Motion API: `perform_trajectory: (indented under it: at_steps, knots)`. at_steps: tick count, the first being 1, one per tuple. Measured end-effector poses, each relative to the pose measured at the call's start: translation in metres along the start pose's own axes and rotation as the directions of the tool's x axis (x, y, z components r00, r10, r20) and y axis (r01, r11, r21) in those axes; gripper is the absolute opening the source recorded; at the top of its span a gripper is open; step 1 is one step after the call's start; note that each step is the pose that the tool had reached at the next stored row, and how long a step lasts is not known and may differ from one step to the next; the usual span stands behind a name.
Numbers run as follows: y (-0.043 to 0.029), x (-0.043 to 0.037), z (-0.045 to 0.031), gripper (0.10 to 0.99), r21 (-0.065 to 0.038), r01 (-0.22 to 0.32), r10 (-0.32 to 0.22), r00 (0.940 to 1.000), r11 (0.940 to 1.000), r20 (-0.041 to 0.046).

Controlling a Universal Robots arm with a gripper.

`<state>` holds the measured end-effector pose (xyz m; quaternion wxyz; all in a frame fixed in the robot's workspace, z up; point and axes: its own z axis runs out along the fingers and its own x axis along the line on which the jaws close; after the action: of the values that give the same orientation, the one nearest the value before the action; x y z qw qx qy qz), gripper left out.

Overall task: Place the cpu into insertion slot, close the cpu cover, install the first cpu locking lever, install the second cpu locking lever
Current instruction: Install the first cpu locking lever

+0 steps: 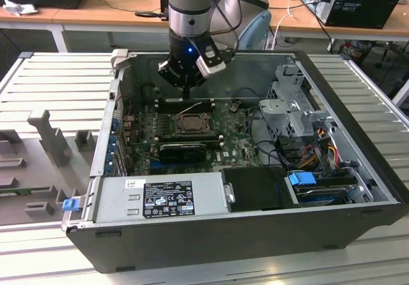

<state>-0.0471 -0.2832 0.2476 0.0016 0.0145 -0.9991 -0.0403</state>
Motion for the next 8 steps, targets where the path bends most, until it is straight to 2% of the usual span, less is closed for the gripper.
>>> perform_trajectory:
  at_steps: [2,4,8]
  knots:
    - [-0.0004,-0.0015,0.0041,0.106,0.0,0.0,0.0,1.0,1.0,0.0]
    - [-0.0011,-0.0076,0.0108,0.106,0.0,0.001,-0.001,1.0,1.0,-0.0001]
    - [-0.0017,-0.0153,0.0176,0.106,0.0,0.002,-0.002,1.0,1.0,-0.0002]
